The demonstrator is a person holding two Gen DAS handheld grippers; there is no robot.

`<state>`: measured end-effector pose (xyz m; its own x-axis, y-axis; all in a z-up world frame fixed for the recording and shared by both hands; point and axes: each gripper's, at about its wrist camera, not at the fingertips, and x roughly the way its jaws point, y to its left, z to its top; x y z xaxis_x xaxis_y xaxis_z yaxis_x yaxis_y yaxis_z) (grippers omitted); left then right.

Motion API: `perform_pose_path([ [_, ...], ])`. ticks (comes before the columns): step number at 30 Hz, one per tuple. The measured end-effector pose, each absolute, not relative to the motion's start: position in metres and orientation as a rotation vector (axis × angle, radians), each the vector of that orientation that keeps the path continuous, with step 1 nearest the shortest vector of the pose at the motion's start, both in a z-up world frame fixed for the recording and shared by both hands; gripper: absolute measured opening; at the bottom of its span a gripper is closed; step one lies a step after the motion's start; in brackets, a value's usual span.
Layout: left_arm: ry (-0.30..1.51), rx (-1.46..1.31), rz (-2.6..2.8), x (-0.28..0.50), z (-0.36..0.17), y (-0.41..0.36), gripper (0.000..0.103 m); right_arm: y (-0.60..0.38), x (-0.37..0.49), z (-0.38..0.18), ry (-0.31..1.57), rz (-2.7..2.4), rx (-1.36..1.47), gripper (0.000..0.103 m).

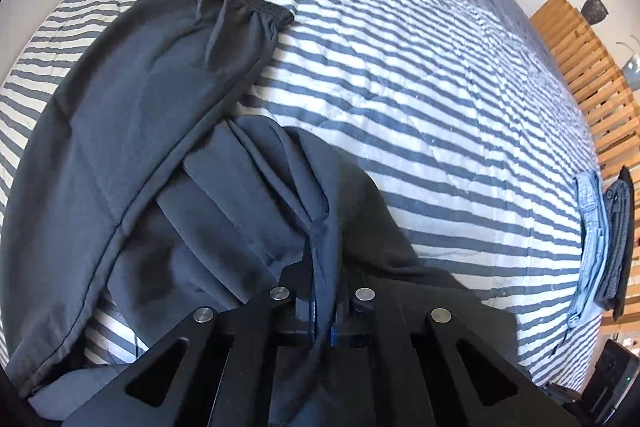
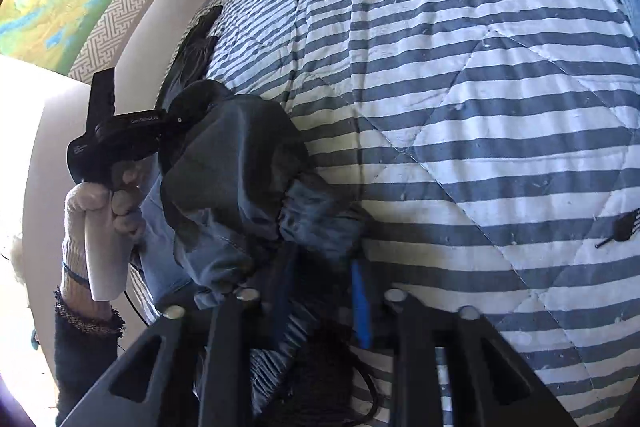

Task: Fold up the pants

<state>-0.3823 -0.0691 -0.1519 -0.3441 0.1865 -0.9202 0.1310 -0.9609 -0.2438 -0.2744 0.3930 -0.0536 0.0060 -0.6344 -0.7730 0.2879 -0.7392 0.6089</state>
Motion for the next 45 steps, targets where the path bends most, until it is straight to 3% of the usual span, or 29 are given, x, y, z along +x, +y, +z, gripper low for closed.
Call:
perform_pose_path([
  [5,-0.529,-1.574,2.595,-0.385,-0.073,-0.09,0.002,0.385,-0.293,-0.005,-0.3,-1.963,1.491,0.006],
  [13,-0.664,-1.088,2.633,-0.366,0.115,-0.098,0.002,0.39,-0.314,0.181,-0.1,-2.348,1.004,0.004],
  [16,-0.577,-0.969,2.629,-0.329,0.153,-0.09,0.002,0.4,-0.298,0.234,-0.056,-2.411,0.863,0.004],
  [18,-0.483,-0.978,2.613,-0.299,0.147,-0.084,0.002,0.409,-0.279,0.245,0.011,-2.421,0.824,0.004],
  [21,-0.412,-1.12,2.54,-0.25,0.086,-0.077,0.003,0.43,-0.248,0.221,0.052,-2.395,0.869,0.004],
  [26,-0.326,-1.517,2.281,-0.167,-0.068,-0.058,0.008,0.464,-0.191,0.113,0.112,-2.283,1.162,0.006],
  [29,-0.342,-1.702,2.169,-0.137,-0.124,-0.058,0.01,0.475,-0.156,0.038,0.225,-2.173,1.358,0.01],
  [33,-0.333,-1.652,2.233,-0.127,-0.111,-0.07,0.012,0.5,-0.138,0.008,0.141,-2.163,1.432,0.012],
  [36,-0.333,-1.585,2.317,-0.141,-0.083,-0.078,0.032,0.508,-0.143,0.017,0.11,-2.205,1.381,0.012],
  [38,-0.309,-1.543,2.371,-0.153,-0.067,-0.077,0.054,0.502,-0.146,0.023,0.12,-2.227,1.339,0.012],
  [40,-0.272,-1.523,2.422,-0.167,-0.06,-0.074,0.063,0.5,-0.153,0.018,0.101,-2.218,1.318,0.016],
  [43,-0.304,-1.576,2.426,-0.195,-0.067,-0.071,0.064,0.495,-0.173,-0.005,-0.001,-2.175,1.424,0.019],
  [45,-0.276,-1.649,2.435,-0.207,-0.097,-0.062,0.063,0.489,-0.183,-0.02,-0.1,-2.11,1.511,0.028],
])
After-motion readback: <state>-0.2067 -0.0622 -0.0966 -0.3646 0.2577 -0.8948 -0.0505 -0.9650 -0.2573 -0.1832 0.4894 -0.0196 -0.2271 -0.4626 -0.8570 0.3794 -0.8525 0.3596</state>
